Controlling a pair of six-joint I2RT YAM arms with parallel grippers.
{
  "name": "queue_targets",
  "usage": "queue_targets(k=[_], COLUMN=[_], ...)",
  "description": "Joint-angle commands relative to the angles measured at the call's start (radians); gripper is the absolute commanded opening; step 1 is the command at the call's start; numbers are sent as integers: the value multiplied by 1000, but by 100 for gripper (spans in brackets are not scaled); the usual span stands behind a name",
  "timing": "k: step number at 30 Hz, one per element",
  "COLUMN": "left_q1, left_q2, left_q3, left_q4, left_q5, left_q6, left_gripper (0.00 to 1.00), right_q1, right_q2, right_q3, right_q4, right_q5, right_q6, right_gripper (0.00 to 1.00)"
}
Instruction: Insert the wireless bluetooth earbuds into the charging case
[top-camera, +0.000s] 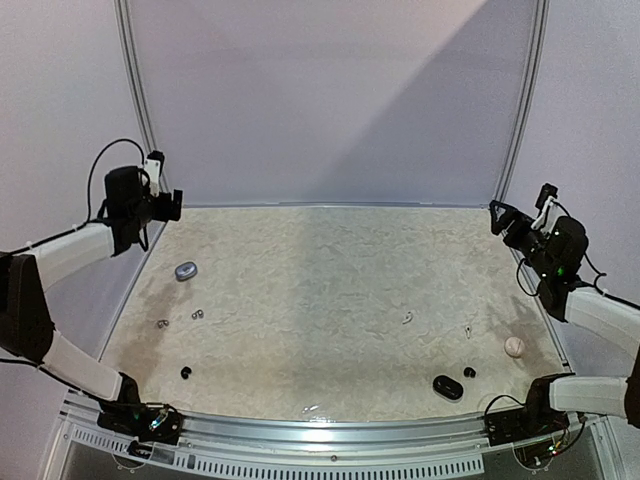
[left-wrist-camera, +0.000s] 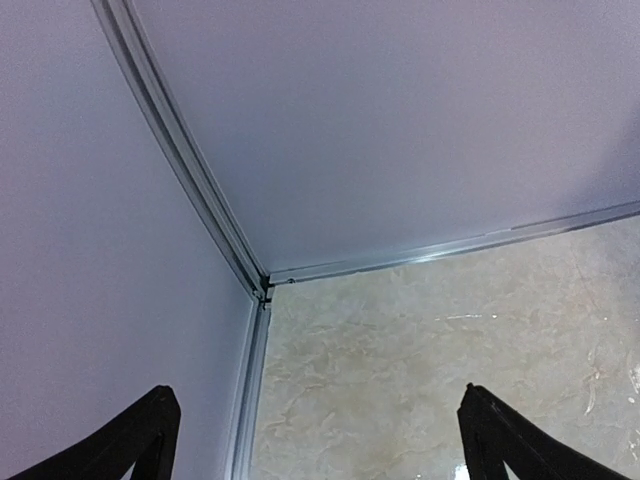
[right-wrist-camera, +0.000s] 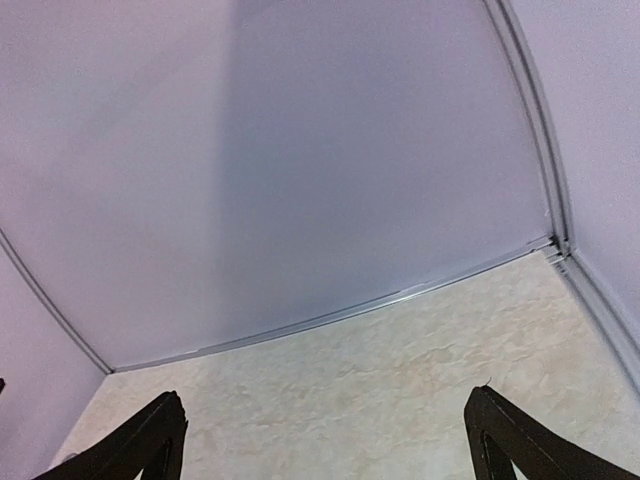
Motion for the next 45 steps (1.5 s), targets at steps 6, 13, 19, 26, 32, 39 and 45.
queue_targets(k=[6,13,19,26,32,39,45], left_q1=[48,106,118,117,117,112,110], left_q2=[375,797,871,865,887,873,872], left_q3=[557,1035,1073,974,949,887,884], left_q4=[-1174,-1643,-1634,-1568,-1523,-1460,-1416], left_q5=[304,273,235,233,212,210,217], left_q6=[489,514,592,644,631,632,635], left_gripper=[99,99,99,99,95,81,69], right_q1=[241,396,490,559,577,576,576], right_q2=[234,392,481,571,605,653,658], right_q3=[433,635,696,755,776,848,858], right_q4=[-539,-742,-766,-809,-790,-807,-803], right_q5=[-19,51,68,90,59,52,60], right_q6=[-79,-199,-222,-234,-230,-258,-261], right_gripper=[99,99,99,99,99,99,99])
